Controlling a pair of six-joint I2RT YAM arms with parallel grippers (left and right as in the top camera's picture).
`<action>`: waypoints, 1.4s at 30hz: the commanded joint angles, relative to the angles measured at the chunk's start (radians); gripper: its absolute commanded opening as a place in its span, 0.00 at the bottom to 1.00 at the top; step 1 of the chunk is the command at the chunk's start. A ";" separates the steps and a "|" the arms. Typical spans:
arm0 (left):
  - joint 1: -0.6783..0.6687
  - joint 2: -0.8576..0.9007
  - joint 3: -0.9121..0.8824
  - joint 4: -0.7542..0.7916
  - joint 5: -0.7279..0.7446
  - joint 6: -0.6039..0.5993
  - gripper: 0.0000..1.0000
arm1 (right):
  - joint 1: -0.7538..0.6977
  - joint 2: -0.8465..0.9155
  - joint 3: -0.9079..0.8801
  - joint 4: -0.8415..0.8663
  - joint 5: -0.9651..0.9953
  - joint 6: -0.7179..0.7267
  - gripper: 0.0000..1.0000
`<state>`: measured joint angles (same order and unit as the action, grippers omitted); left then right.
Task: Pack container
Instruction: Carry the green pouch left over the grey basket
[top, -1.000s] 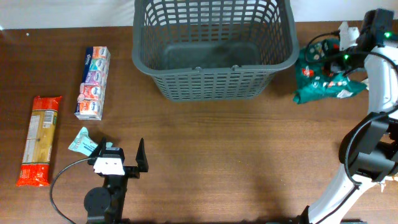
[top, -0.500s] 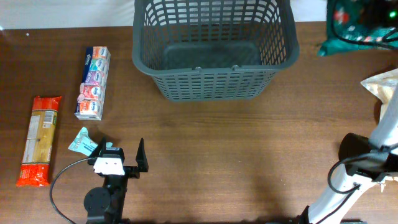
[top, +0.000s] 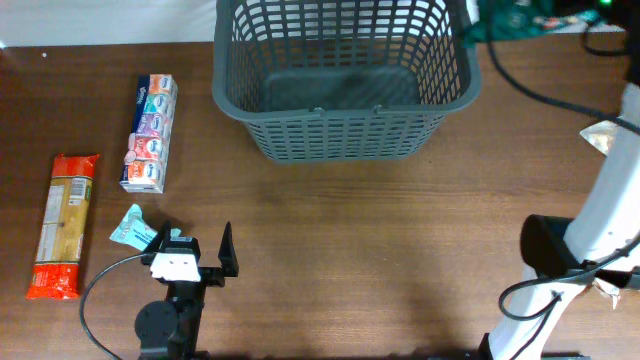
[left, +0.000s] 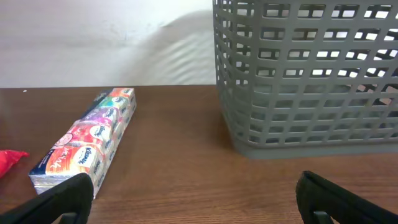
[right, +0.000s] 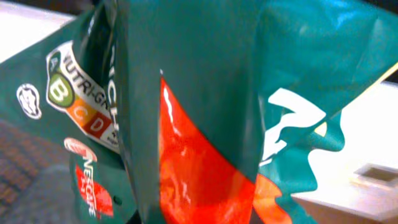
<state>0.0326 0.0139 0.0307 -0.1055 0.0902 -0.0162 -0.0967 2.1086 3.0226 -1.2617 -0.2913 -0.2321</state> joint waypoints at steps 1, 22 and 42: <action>0.005 -0.008 -0.008 0.003 0.007 0.006 0.99 | 0.057 -0.037 0.013 0.083 -0.049 0.022 0.04; 0.005 -0.008 -0.008 0.003 0.008 0.006 0.99 | 0.229 0.010 -0.317 0.245 -0.135 0.032 0.04; 0.005 -0.008 -0.008 0.003 0.008 0.006 0.99 | 0.260 0.025 -0.713 0.312 -0.146 0.024 0.04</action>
<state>0.0326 0.0135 0.0307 -0.1059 0.0906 -0.0162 0.1581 2.1559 2.3482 -0.9840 -0.3920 -0.2138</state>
